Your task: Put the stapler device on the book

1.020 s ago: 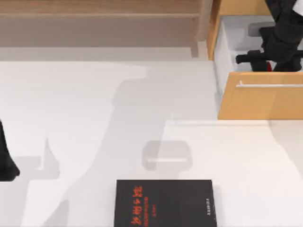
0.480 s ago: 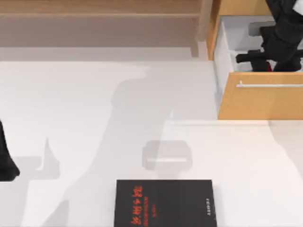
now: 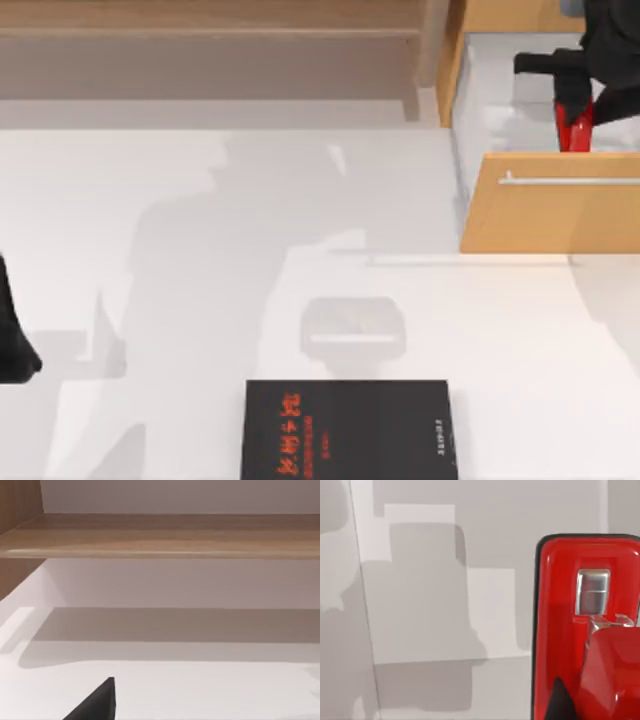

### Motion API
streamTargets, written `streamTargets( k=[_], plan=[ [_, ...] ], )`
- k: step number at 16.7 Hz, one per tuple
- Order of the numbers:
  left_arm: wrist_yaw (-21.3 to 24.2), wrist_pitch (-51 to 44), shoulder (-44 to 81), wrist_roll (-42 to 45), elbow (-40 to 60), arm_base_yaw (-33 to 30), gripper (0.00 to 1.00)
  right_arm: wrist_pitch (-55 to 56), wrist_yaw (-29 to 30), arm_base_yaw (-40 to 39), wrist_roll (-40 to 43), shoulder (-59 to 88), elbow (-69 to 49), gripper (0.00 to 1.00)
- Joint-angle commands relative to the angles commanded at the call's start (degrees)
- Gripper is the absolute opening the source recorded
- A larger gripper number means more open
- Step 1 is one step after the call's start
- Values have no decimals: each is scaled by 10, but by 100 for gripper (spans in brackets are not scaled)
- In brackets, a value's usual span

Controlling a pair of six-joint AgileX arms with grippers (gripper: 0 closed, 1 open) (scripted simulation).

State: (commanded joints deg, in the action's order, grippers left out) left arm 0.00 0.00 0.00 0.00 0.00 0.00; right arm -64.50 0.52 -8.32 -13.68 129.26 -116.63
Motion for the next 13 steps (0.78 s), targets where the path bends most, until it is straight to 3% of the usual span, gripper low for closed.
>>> streamTargets(
  k=[6,13],
  plan=[
    [0,0,0,0,0,0,100,42,-5,-66,-166,-108,35,0],
    [0,0,0,0,0,0,100,74,-1,-235,-335,-182,133,0]
  ],
)
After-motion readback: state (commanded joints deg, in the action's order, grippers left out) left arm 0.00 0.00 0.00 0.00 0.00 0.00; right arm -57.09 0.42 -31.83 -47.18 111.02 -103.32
